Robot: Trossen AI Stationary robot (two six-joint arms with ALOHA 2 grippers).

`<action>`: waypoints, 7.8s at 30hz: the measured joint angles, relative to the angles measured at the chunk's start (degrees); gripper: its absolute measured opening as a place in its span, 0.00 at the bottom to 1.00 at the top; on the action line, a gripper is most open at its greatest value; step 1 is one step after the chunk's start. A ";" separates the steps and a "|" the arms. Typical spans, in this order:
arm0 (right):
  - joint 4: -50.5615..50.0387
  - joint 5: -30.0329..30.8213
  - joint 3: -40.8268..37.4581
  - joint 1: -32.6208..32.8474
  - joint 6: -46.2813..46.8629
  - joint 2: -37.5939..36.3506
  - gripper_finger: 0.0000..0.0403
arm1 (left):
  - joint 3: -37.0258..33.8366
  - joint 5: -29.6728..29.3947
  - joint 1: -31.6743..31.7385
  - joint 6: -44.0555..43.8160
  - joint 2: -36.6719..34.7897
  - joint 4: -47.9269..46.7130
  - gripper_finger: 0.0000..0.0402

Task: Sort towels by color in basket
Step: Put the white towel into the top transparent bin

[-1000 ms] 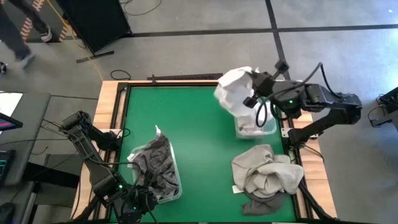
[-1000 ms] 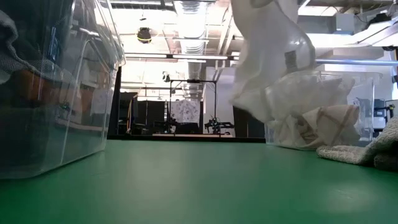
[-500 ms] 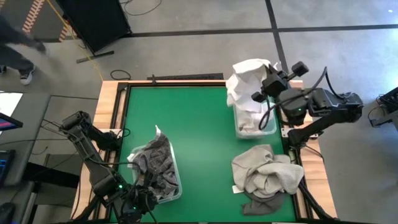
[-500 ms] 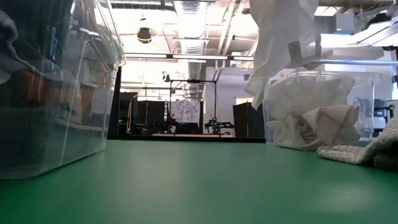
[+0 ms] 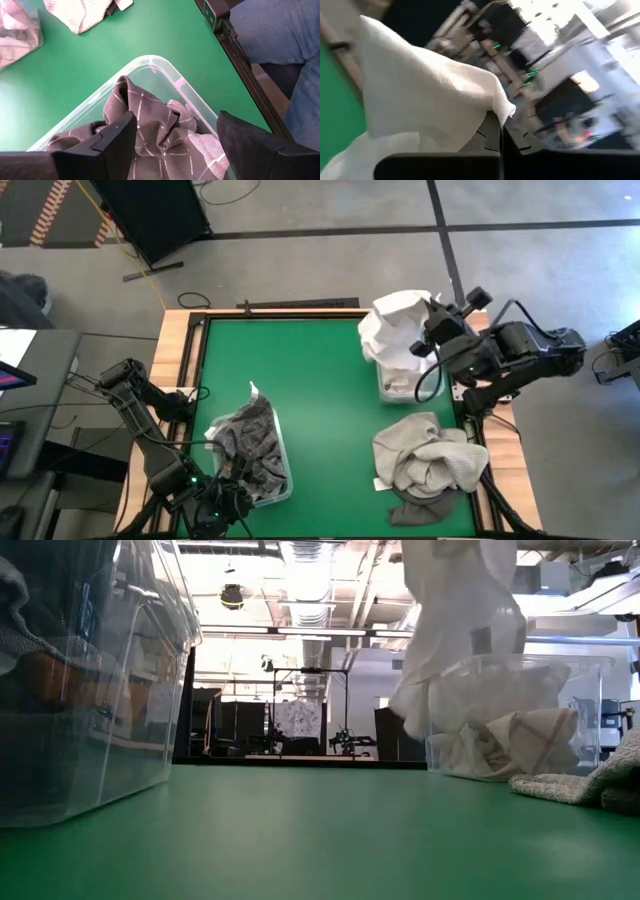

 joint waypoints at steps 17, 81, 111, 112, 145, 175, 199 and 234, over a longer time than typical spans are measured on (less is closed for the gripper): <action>-20.62 -35.57 -12.81 -14.85 22.89 -4.32 0.04 | 0.00 -0.71 0.35 0.32 0.00 0.03 0.66; 18.29 -73.84 -39.45 -37.80 4.89 -12.34 0.55 | 0.02 -0.59 1.07 0.14 0.00 -0.02 0.66; 32.37 -69.48 -39.41 -28.56 -9.20 -2.22 0.66 | 0.02 -0.59 1.07 -0.02 0.00 -0.02 0.66; 32.33 -68.80 -39.41 -28.84 -9.59 -1.40 0.66 | 0.02 -0.59 1.07 -0.10 0.00 -0.02 0.66; 31.37 -74.93 -49.39 -41.96 -4.39 7.77 0.11 | 0.02 -0.52 1.07 -0.68 0.00 -0.50 0.66; 29.33 -85.13 -51.01 -41.73 -2.09 -1.18 0.40 | 0.02 -0.57 1.07 -0.53 0.00 -0.50 0.66; 40.50 -84.71 -50.90 -40.93 -1.51 -17.98 0.63 | 0.02 -0.61 1.07 -0.47 0.00 -0.48 0.66; 50.56 -76.45 -50.88 -40.90 -5.00 -4.96 0.05 | 0.02 -0.63 1.07 -0.54 0.00 -0.50 0.66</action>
